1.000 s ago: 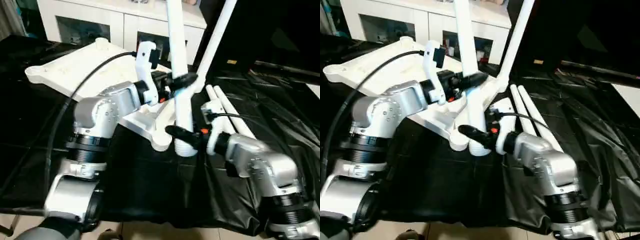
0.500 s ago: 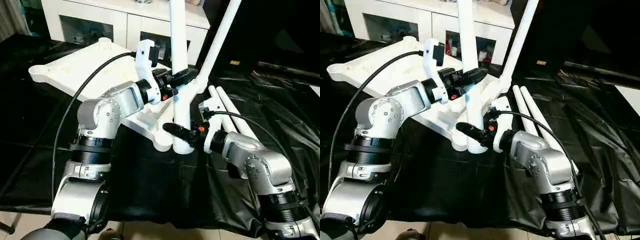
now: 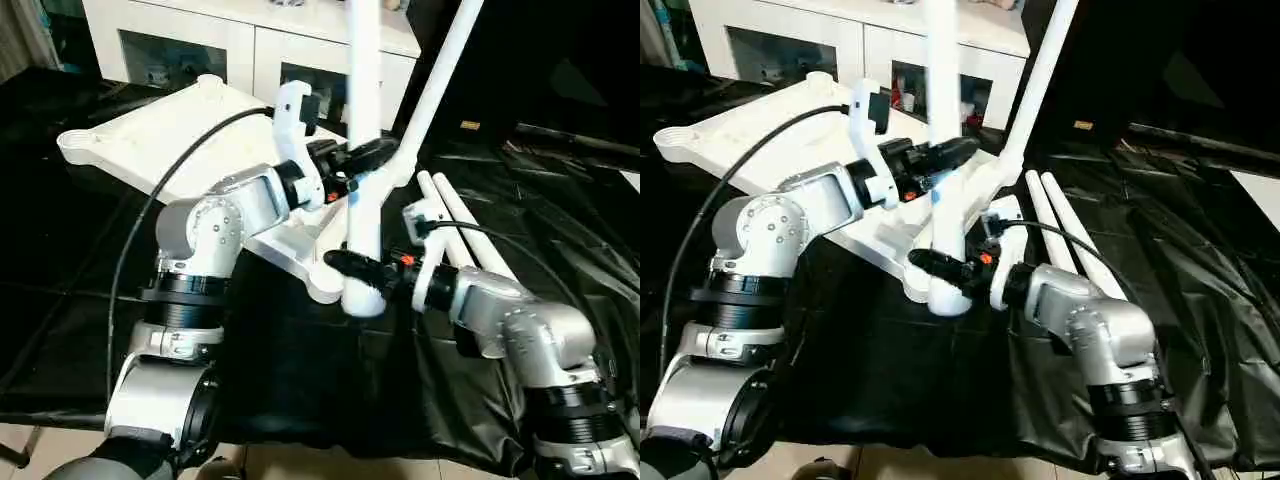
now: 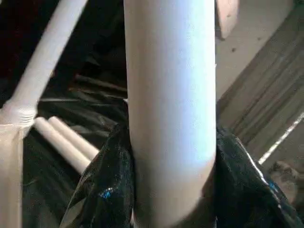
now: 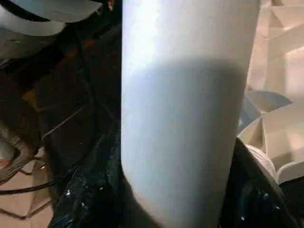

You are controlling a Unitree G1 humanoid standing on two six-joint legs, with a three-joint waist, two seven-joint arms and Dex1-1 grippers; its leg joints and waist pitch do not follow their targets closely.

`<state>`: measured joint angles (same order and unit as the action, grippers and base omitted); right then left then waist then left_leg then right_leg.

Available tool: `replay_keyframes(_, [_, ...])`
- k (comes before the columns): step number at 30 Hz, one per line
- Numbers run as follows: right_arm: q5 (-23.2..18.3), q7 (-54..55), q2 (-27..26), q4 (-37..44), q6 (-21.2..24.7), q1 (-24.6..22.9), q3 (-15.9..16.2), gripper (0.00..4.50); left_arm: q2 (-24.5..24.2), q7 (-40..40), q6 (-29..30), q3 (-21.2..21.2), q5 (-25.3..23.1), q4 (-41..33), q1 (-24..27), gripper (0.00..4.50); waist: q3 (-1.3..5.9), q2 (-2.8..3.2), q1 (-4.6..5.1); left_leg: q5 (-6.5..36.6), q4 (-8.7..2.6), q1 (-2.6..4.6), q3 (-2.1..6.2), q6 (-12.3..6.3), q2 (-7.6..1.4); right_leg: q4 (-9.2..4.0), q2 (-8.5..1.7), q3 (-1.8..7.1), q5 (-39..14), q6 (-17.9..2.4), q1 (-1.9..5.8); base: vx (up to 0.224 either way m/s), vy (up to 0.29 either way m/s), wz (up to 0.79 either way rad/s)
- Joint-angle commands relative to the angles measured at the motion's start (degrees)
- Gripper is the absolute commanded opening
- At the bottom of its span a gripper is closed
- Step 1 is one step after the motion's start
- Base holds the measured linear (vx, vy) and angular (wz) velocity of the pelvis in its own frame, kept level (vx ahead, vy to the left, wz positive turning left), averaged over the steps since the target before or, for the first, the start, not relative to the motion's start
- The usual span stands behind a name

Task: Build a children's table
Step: Pick table leg

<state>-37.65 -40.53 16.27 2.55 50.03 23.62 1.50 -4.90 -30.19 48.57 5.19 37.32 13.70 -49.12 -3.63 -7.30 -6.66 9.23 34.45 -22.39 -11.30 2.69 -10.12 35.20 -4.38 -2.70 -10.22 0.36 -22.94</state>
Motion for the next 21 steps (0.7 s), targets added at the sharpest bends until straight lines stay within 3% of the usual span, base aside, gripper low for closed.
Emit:
replay_keyframes(1, [-2.39,-7.21,3.65,4.00,-0.33,-1.32,-1.00,1.91,-2.78,-6.70,1.37,-0.76,1.33,-1.60,0.20,1.84,4.16,0.34,-0.36,10.08,-4.02,1.66,1.51,2.65,-2.90,-3.90,-4.11,2.10,-11.66,-7.55,2.56,0.000,0.000,0.00])
replay_keyframes(11, [-1.88,-12.42,9.03,4.71,-1.43,-2.76,0.44,1.90,-6.21,-14.13,2.00,-1.11,3.46,0.66,-1.75,1.84,4.11,0.81,-0.46,11.35,-4.12,1.78,1.66,3.23,-3.07,-3.90,-4.21,2.09,-12.63,-8.53,2.37,0.000,0.000,0.00])
replay_keyframes(17, [0.55,-12.14,9.33,4.48,-4.32,-2.29,1.04,1.89,-5.95,-13.26,0.95,-0.64,2.90,0.58,-1.80,1.83,4.13,0.67,-0.56,11.09,-4.10,1.80,1.58,3.22,-3.10,-3.70,-4.16,2.07,-11.10,-9.36,2.38,0.000,0.000,0.00])
replay_keyframes(18, [0.63,-12.23,9.33,4.40,-4.73,-2.16,1.15,2.45,-6.21,-13.24,0.42,-0.88,2.37,0.55,-1.91,1.83,4.12,0.65,-0.58,11.12,-4.10,1.82,1.57,3.16,-3.09,-3.74,-4.16,2.08,-11.14,-9.38,2.37,0.000,0.000,0.00])
replay_keyframes(21, [-1.44,-12.80,9.12,4.47,-3.40,-1.61,0.43,2.59,-7.28,-14.46,0.40,-1.97,1.66,0.15,-2.23,1.83,4.11,0.61,-0.67,11.32,-4.10,1.83,1.59,2.68,-3.07,-3.85,-4.20,2.10,-12.24,-9.02,2.44,0.000,0.000,0.00])
